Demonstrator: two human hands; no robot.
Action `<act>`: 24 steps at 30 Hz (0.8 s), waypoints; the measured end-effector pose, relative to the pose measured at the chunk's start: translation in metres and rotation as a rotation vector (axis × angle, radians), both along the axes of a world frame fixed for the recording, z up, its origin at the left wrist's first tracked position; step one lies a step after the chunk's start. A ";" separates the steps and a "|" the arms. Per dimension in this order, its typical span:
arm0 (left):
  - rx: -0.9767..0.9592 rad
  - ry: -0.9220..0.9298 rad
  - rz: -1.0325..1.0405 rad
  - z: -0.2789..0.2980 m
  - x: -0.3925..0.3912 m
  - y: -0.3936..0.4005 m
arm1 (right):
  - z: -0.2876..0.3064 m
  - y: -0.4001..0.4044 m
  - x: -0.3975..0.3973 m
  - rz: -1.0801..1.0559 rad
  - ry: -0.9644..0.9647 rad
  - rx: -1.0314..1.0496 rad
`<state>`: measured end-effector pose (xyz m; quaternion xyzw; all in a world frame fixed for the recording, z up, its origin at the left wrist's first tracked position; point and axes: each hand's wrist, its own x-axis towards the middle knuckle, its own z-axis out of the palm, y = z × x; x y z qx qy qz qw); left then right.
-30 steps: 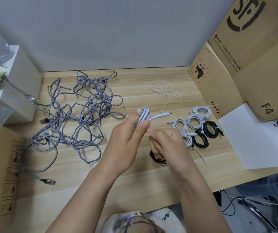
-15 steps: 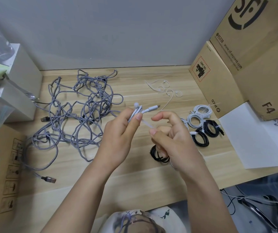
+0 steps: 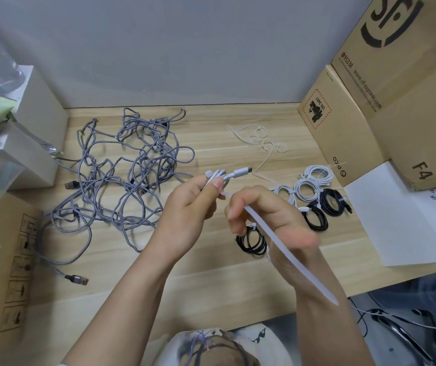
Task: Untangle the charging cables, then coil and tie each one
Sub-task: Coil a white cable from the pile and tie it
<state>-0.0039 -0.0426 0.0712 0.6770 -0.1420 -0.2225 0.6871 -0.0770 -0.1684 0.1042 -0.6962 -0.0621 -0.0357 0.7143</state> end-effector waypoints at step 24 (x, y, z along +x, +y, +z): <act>0.166 -0.155 0.002 0.000 -0.014 -0.008 | 0.009 0.010 0.003 -0.481 0.230 0.204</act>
